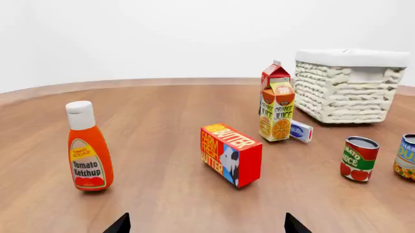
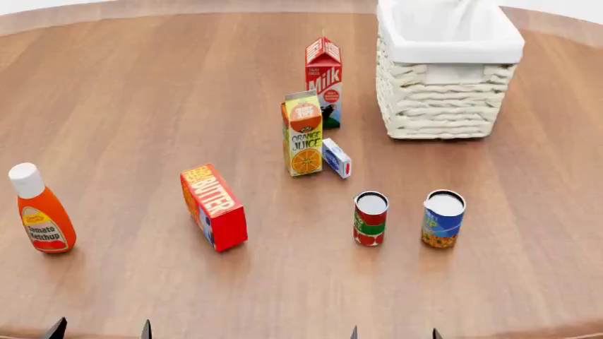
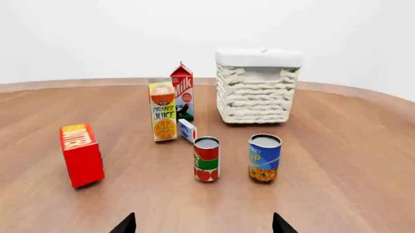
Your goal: Pick up the alphabet soup and the tomato sauce, and put them in the basket.
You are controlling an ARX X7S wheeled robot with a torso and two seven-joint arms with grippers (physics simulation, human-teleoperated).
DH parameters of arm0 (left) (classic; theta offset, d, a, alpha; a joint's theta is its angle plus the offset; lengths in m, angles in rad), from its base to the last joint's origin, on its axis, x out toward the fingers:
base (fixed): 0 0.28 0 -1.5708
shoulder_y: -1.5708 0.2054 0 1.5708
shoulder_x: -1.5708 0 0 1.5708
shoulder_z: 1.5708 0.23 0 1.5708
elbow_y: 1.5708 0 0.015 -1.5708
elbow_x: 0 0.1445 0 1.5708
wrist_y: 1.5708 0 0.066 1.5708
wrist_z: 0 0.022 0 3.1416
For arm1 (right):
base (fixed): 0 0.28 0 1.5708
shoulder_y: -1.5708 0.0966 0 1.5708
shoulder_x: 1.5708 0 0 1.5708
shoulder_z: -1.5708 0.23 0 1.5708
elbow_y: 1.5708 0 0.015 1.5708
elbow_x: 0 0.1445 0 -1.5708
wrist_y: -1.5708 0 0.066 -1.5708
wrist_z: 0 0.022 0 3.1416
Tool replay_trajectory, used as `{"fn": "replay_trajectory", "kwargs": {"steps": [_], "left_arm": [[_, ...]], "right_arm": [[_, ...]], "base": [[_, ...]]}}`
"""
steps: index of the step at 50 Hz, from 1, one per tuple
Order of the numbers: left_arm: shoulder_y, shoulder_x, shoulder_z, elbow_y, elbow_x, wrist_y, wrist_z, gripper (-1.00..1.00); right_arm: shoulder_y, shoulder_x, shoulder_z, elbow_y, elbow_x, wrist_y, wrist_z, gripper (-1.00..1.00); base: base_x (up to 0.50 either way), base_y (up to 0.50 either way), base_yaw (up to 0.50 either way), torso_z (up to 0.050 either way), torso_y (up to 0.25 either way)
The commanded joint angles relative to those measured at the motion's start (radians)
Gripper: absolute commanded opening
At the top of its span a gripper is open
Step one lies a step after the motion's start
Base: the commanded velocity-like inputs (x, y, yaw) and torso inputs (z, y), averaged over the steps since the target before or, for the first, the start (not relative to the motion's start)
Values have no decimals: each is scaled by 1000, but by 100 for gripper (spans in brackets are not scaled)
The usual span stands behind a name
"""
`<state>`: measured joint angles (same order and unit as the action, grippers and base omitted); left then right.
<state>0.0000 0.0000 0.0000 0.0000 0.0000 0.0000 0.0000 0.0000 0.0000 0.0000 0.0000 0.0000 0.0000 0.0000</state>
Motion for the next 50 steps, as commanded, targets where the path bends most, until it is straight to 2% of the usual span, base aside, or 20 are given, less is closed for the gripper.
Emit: {"fn": "replay_trajectory", "kwargs": {"steps": [1,14,18,21,27,31,32,34,38,41,50], "left_arm": [[-7,-10,11,-25,-11,19,-11,100],[-14,-57,54,17,-29,4,-69,100],[-41,-74,43,131,-60,-61,-68,100],[-53,-111,52,263,-24,-121,-72,100],[-115,-159,85,544,119,-269,-97,100],[-134,-197,132,658,187,-282,-76,100],[-138,-211,150,704,219,-277,-69,100],[-141,-203,132,770,181,-281,-63,100],[-110,-198,134,832,193,-270,-81,100],[-102,-205,152,847,232,-253,-91,100],[-102,-207,145,853,194,-233,-95,100]], "right_arm": [[10,81,-100,24,82,-22,98,100],[21,100,-120,-6,87,5,120,100],[39,106,-127,-107,70,44,148,100],[42,124,-147,-235,39,71,155,100],[99,130,-125,-458,73,192,166,100],[136,145,-98,-586,100,269,176,100],[150,155,-83,-639,109,302,178,100],[161,162,-50,-708,147,353,183,100],[142,175,-19,-782,175,379,189,100],[132,182,-8,-789,151,349,203,100],[136,178,1,-799,179,356,216,100]], "base": [[0,0,0,0,0],[0,0,0,0,0],[0,0,0,0,0],[0,0,0,0,0],[0,0,0,0,0],[0,0,0,0,0],[0,0,0,33,0],[0,0,0,49,0],[0,0,0,50,0],[0,0,0,50,0],[0,0,0,50,0]]}}
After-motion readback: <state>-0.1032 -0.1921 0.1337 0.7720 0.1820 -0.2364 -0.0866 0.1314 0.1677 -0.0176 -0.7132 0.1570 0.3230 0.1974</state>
